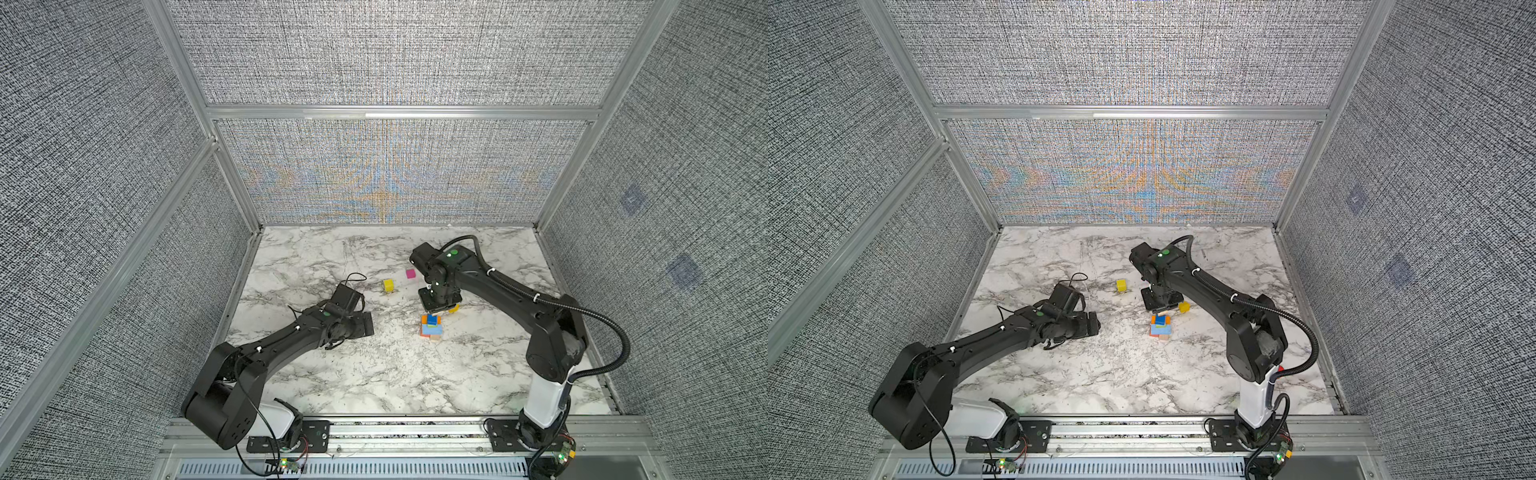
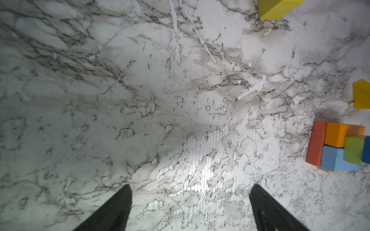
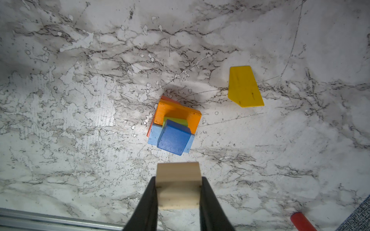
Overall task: Build the wood block tower
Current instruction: 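Lift the light wood block and carry it over the stack with the right gripper, then lower the light wood block onto the blue cube and open the right gripper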
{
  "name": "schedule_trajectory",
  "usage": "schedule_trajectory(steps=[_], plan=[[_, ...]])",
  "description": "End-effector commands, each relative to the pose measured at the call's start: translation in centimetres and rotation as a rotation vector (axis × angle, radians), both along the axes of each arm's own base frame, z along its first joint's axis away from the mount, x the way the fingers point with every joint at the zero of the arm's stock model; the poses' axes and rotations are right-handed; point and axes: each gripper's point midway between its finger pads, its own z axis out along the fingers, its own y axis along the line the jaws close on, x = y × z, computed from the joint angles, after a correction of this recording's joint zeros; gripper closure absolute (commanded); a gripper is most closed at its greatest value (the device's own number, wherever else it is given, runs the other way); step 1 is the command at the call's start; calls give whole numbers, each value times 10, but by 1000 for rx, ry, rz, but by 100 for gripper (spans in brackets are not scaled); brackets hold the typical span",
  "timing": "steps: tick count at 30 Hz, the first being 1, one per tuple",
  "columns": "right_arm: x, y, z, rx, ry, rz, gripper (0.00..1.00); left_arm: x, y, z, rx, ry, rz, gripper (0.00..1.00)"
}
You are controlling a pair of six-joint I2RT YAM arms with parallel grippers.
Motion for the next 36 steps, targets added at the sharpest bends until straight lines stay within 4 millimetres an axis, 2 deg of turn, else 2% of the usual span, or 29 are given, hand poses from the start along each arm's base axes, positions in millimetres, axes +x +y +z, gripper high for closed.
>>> schedule_trajectory(steps=[1,7,10,36], plan=[[-2,5,-2,18,-4,-6,77,3,0,1,4,-19,14,7],[-6,8,-9,12,8,2,77,3,0,3,2,-30,6,6],[-4,8,-12,8,11,1,77,2,0,5,-3,-39,4,1],[3,3,-33,-21,37,-26,77,4,2,11,7,-67,-9,1]])
